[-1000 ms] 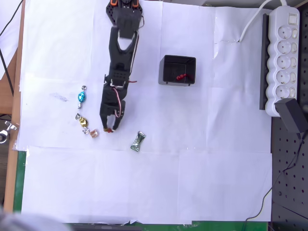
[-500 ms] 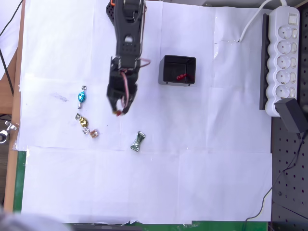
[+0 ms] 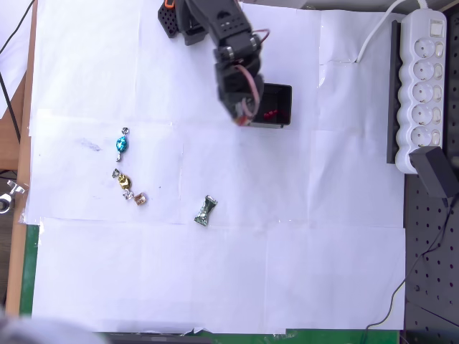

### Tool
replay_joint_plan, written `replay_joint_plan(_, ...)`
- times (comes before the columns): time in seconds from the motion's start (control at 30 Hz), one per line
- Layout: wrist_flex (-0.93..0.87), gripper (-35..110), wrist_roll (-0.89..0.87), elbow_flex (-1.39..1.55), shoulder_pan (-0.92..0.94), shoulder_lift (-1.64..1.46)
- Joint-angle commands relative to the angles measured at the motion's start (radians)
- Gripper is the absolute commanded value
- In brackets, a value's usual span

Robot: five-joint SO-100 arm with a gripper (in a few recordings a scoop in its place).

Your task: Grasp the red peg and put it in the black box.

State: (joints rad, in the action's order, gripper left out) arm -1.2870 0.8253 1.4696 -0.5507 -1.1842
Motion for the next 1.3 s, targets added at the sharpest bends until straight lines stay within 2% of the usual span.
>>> replay_joint_plan(0.0, -0.009, 0, -0.055, 0.017, -0.084, 0.026)
replay_joint_plan(0.27, 0.012, 0, -0.104, 0.06, -0.189, -0.1)
replay_joint_plan(0.73, 0.121, 0, -0.098, 0.087, -0.218, -0.213)
replay_joint_plan(0.8, 0.12, 4, -0.061, 0.087, -0.21, -0.21)
replay_joint_plan(0.9, 0.098, 23, 0.025, 0.097, -0.196, -0.202)
replay_joint_plan(1.03, 0.101, 35, 0.124, 0.107, -0.184, -0.192)
replay_joint_plan(1.27, 0.152, 41, 0.153, 0.104, -0.16, -0.189)
